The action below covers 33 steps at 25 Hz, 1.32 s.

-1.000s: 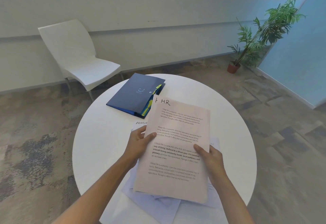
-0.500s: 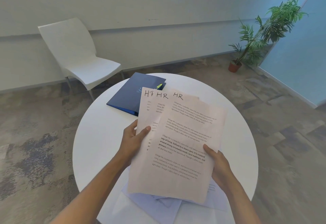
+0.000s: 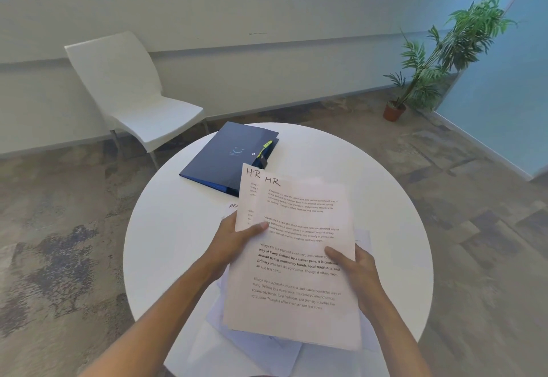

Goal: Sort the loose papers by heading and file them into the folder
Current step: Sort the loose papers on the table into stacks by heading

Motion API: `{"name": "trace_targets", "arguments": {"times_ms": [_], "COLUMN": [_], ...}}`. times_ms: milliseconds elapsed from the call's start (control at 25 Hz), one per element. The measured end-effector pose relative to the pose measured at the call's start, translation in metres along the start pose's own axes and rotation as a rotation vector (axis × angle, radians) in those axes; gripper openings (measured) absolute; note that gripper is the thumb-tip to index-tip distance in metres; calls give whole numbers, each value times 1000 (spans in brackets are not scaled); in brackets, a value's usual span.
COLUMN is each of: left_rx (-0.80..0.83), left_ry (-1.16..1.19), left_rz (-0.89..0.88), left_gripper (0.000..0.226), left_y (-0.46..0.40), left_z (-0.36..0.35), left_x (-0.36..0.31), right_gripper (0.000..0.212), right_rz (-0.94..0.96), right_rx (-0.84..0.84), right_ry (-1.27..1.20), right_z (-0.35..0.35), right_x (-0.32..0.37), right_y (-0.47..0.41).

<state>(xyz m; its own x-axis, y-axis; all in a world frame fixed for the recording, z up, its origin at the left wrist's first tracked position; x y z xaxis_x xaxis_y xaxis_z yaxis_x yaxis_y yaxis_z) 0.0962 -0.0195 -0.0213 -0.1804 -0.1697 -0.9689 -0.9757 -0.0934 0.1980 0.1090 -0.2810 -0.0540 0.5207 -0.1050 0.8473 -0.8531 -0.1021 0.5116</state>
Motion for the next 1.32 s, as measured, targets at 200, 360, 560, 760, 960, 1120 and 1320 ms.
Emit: {"name": "trace_targets", "arguments": {"times_ms": [200,360,560,760,960,1120,1320], "left_rx": [60,58,28,35,15,25,2], "left_ry": [-43,-32,-28,-100,-204,-212,-204], "left_rz": [88,95,0,-37,-78,-71,-116], "left_gripper": [32,30,26,27,23,39,25], "left_y": [-2,-6,-6,1,7,12,17], "left_z": [-1,-1,-2,-4,-3,-2,2], "left_x": [24,23,9,9,3,4,2], "right_gripper": [36,37,22,25,16,19,16], "right_rz": [-22,111,220,316,405,412,366], "right_rx": [60,4,-68,-102,-125,-104,-87], "right_ry": [34,77,50,101,106,105,53], "right_z": [-14,-19,-23,-23,-22,-26,-27], "right_x": [-2,17,32,36,45,41,29], "right_y": [-3,-1,8,21,35,38,34]}}
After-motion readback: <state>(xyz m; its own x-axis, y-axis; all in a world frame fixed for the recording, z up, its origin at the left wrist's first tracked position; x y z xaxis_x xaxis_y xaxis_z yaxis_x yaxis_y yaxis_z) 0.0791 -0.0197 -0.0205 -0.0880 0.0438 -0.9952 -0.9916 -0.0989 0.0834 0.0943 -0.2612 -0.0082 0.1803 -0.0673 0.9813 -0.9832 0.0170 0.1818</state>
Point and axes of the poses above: each hand's wrist, its own y-axis away from the middle knuckle, its own z-axis out of the back of the hand, x = y × z, the point moved 10 cm from there along -y, towards the middle knuckle, and after that the axes turned 8 degrees about -z, right-handed, at the moved point
